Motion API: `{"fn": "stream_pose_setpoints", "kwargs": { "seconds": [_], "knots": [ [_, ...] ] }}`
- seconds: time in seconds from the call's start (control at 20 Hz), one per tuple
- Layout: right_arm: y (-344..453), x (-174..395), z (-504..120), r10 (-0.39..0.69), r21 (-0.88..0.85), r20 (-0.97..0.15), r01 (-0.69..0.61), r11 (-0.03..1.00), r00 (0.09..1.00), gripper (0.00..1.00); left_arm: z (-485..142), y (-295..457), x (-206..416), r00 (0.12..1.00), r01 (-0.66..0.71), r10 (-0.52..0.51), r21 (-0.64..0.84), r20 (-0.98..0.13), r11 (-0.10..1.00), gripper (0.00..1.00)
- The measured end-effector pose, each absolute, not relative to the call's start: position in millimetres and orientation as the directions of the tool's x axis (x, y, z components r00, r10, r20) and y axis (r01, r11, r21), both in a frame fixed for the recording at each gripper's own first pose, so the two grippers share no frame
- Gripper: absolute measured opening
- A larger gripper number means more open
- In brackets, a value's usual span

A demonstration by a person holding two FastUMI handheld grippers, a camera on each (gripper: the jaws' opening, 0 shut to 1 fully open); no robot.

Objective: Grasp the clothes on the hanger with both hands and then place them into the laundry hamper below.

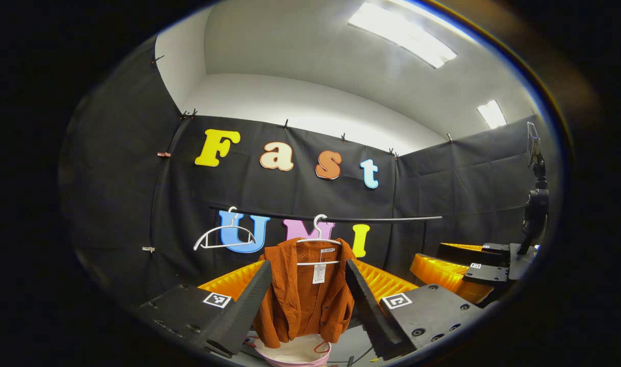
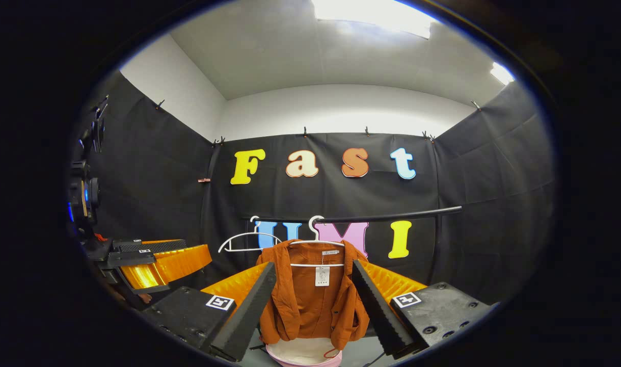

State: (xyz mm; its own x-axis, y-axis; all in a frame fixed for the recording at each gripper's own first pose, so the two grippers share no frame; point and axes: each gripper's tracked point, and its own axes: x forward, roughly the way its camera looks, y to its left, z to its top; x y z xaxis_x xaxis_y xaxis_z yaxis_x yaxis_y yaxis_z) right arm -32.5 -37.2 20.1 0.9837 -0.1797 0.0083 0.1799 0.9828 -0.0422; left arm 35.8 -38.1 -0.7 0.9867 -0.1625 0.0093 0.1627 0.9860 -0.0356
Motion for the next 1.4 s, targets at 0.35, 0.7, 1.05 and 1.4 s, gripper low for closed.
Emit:
{"fn": "stream_pose_setpoints", "kwargs": {
  "seconds": [0.35,0.7,1.05,1.4],
  "knots": [
    [-53,-14,-7,-0.247,-0.067,-0.028,0.245,0.967,0.969,1.0,-26,-43,65,0.977,0.213,-0.214,-0.04,-0.017,0.976,0.92],
    [-106,81,-69,-0.238,-0.074,-0.057,0.233,0.97,0.97,0.97,-77,-30,168,0.99,0.129,-0.131,-0.035,-0.043,0.991,0.92],
    [-168,193,-170,-0.157,-0.067,-0.173,0.147,0.987,0.972,0.97,-162,-3,286,0.994,-0.035,0.032,-0.034,-0.105,0.999,0.9],
    [-191,241,-225,-0.068,-0.019,-0.267,0.065,0.998,0.961,0.97,-196,14,323,0.979,-0.13,0.121,-0.048,-0.163,0.99,0.88]
  ]
}}
